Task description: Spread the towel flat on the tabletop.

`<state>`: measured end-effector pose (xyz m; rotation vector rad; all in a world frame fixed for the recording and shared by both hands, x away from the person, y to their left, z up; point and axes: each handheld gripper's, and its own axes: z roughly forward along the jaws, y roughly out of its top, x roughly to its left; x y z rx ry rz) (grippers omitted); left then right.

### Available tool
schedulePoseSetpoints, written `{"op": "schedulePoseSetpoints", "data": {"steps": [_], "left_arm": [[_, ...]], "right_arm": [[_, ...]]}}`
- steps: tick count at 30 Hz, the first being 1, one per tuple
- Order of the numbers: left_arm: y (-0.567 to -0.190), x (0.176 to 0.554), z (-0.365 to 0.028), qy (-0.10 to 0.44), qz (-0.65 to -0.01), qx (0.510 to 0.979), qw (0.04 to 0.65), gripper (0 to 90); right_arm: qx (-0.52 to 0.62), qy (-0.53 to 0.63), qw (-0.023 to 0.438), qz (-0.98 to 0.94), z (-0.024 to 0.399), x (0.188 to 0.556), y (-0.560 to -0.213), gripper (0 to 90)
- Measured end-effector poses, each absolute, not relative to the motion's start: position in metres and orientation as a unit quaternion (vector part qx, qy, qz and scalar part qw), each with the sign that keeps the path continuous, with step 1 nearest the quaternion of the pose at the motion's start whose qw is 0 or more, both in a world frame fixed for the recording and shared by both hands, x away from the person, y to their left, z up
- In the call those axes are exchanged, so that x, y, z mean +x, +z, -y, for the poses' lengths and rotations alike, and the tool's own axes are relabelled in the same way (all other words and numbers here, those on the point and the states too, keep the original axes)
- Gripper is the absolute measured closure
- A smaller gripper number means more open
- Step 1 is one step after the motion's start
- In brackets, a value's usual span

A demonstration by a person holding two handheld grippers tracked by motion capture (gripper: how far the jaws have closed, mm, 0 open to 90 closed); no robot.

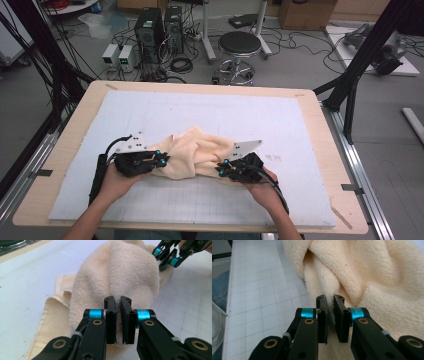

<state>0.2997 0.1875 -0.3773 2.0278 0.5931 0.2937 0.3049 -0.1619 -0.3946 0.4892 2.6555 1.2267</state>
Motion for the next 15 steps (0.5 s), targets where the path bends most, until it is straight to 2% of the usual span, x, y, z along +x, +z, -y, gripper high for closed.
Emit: {"op": "schedulePoseSetpoints", "data": {"steps": [6,15], "left_arm": [[-0.358,0.298,-0.192,0.133,-0.239,0.826,0.493,84.0],[-0.308,0.299,-0.211,0.156,-0.237,0.814,0.507,84.3]], "right_arm": [[0.155,0.414,0.110,-0.890,0.176,0.296,-0.374,83.2],[0.176,0.432,0.150,-0.872,0.224,0.290,-0.334,83.6]]}}
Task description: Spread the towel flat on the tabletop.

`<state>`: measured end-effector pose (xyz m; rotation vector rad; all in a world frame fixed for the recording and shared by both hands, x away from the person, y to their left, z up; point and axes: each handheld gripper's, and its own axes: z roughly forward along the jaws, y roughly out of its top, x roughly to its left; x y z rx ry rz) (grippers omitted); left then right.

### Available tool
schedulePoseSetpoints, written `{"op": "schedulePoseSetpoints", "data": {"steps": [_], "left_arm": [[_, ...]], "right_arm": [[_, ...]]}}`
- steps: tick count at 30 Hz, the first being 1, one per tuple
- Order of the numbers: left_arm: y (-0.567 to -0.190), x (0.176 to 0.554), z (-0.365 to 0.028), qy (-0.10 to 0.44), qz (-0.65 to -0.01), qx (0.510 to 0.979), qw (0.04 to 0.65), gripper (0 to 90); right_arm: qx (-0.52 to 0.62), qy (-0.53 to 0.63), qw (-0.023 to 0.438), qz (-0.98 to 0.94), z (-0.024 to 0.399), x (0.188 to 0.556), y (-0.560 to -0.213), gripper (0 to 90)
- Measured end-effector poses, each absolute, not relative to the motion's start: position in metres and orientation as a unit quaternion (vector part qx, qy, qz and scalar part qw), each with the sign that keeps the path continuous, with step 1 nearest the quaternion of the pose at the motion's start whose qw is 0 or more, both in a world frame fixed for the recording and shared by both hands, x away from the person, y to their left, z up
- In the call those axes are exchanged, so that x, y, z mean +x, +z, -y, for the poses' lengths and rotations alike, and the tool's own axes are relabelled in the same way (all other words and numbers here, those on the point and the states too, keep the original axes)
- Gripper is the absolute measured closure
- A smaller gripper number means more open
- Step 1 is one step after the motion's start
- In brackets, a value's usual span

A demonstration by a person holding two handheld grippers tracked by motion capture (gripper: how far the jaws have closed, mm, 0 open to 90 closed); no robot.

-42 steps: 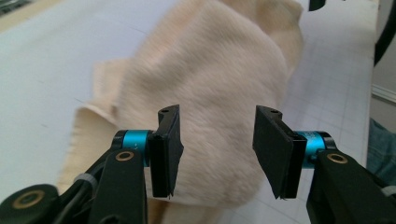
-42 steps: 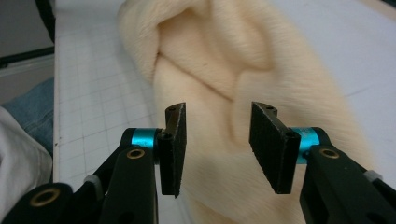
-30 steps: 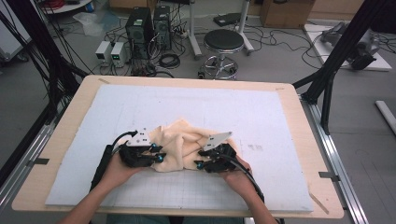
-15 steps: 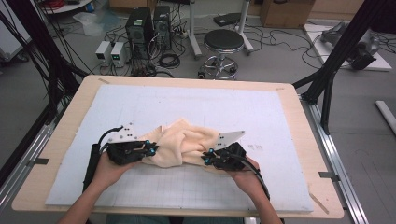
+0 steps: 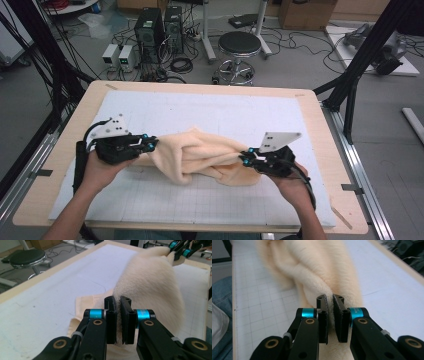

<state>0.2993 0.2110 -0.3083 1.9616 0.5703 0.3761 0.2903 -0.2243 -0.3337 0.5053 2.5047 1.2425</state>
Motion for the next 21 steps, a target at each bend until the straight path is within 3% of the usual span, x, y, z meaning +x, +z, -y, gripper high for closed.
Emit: {"op": "schedulePoseSetpoints", "data": {"steps": [4,6,14,21], "left_arm": [[-0.298,0.308,-0.208,0.145,-0.229,0.821,0.502,84.7],[-0.307,0.318,-0.198,0.150,-0.228,0.839,0.470,84.6],[-0.364,0.374,-0.174,0.142,-0.293,0.856,0.401,83.3],[-0.363,0.381,-0.188,0.132,-0.308,0.842,0.424,63.5]], "right_arm": [[0.183,0.444,0.151,-0.864,0.245,0.286,-0.317,83.6],[0.184,0.427,0.150,-0.872,0.247,0.290,-0.318,83.5],[0.244,0.386,0.126,-0.881,0.240,0.335,-0.362,80.0],[0.254,0.401,0.117,-0.873,0.242,0.345,-0.363,66.4]]}}
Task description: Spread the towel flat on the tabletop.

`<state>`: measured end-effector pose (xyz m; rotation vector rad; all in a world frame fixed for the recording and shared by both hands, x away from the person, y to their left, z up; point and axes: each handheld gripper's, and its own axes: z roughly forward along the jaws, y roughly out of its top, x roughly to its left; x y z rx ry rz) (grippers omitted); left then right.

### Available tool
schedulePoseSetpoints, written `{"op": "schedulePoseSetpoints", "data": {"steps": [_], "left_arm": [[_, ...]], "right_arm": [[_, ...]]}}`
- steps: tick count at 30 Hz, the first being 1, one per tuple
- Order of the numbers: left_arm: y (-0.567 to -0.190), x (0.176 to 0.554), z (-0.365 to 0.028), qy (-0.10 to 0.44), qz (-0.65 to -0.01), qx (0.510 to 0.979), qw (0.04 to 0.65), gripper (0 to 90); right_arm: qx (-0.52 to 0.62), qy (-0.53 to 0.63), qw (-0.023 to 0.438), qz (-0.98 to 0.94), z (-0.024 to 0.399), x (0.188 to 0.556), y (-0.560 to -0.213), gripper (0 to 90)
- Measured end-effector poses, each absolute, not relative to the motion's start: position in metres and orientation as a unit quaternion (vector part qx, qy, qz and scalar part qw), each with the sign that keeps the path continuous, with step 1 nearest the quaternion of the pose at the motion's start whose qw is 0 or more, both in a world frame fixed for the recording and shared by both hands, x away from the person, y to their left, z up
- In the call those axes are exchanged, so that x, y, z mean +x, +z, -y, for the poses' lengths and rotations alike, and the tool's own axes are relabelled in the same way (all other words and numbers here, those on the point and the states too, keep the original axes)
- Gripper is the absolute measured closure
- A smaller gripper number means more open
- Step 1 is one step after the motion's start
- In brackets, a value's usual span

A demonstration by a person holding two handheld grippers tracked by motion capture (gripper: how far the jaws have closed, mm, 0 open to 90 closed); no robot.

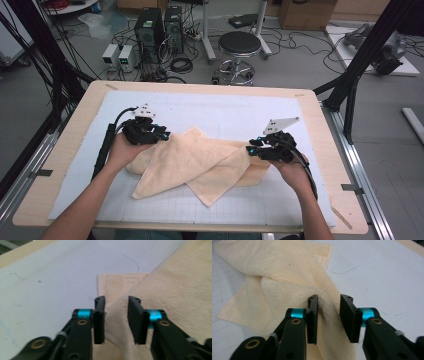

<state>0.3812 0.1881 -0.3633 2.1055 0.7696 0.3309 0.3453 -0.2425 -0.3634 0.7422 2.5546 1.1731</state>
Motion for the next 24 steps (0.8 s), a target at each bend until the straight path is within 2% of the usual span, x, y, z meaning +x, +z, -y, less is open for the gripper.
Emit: {"op": "schedulePoseSetpoints", "data": {"steps": [3,6,11,17,20,24], "left_arm": [[-0.352,0.371,-0.197,0.128,-0.294,0.832,0.452,59.1],[-0.348,0.358,-0.199,0.127,-0.277,0.839,0.452,56.7],[-0.363,0.335,-0.193,0.128,-0.244,0.849,0.451,54.9],[-0.395,0.332,-0.183,0.096,-0.240,0.871,0.417,55.4],[-0.403,0.336,-0.174,0.101,-0.236,0.878,0.404,54.1],[-0.417,0.345,-0.167,0.092,-0.244,0.886,0.383,66.0]], "right_arm": [[0.251,0.417,0.131,-0.864,0.247,0.336,-0.354,63.1],[0.249,0.433,0.140,-0.855,0.251,0.325,-0.342,60.6],[0.218,0.449,0.141,-0.855,0.242,0.306,-0.334,59.5],[0.191,0.419,0.096,-0.882,0.207,0.300,-0.373,59.3],[0.192,0.390,0.104,-0.895,0.195,0.305,-0.391,57.9],[0.201,0.348,0.118,-0.908,0.182,0.317,-0.412,60.8]]}}
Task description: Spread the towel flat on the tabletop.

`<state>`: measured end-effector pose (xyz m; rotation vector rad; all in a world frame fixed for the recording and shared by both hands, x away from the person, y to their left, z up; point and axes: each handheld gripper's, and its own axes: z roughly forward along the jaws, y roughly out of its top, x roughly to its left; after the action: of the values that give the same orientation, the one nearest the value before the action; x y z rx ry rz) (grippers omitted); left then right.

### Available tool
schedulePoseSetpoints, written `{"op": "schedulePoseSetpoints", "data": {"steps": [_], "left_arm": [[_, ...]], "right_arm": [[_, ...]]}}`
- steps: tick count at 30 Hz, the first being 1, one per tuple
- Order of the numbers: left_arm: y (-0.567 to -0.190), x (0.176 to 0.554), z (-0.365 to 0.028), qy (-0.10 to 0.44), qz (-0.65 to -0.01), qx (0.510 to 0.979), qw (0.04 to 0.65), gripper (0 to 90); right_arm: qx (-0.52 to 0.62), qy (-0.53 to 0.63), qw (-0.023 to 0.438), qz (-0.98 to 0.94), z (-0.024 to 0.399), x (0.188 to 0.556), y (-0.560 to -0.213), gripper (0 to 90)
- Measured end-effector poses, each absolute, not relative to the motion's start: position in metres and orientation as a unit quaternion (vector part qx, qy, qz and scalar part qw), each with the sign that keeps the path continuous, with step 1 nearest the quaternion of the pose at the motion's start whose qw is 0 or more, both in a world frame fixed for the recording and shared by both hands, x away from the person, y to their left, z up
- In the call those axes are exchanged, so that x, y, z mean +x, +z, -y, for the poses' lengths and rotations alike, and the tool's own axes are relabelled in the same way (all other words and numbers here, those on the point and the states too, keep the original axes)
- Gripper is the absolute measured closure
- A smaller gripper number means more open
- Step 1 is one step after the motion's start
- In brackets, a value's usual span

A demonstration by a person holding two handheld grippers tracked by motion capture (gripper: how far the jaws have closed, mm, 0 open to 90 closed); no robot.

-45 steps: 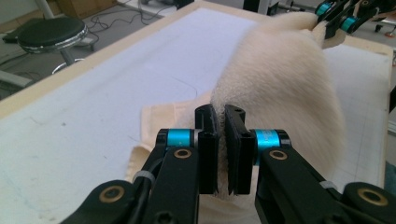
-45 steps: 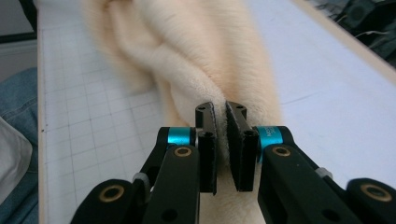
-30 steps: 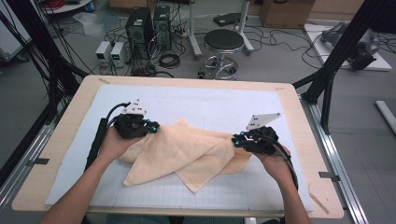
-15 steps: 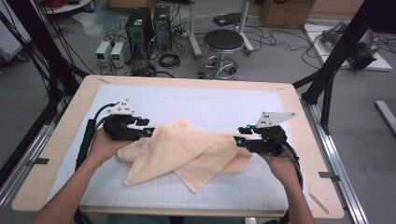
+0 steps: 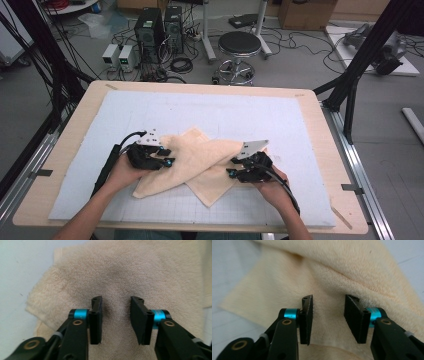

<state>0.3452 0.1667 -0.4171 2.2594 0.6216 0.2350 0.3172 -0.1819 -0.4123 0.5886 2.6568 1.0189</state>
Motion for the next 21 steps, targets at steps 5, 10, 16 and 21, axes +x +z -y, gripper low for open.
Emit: {"op": "schedulePoseSetpoints", "data": {"steps": [5,10,16,21], "left_arm": [[-0.420,0.349,-0.165,0.091,-0.243,0.885,0.387,77.7],[-0.410,0.344,-0.172,0.096,-0.244,0.880,0.397,81.0],[-0.388,0.332,-0.192,0.095,-0.254,0.857,0.439,81.5],[-0.375,0.311,-0.195,0.113,-0.239,0.856,0.445,84.7]], "right_arm": [[0.207,0.346,0.113,-0.908,0.178,0.327,-0.426,79.6],[0.213,0.356,0.093,-0.905,0.185,0.328,-0.423,85.8],[0.191,0.380,0.103,-0.899,0.198,0.312,-0.404,86.3],[0.185,0.409,0.108,-0.887,0.218,0.292,-0.383,86.3]]}}
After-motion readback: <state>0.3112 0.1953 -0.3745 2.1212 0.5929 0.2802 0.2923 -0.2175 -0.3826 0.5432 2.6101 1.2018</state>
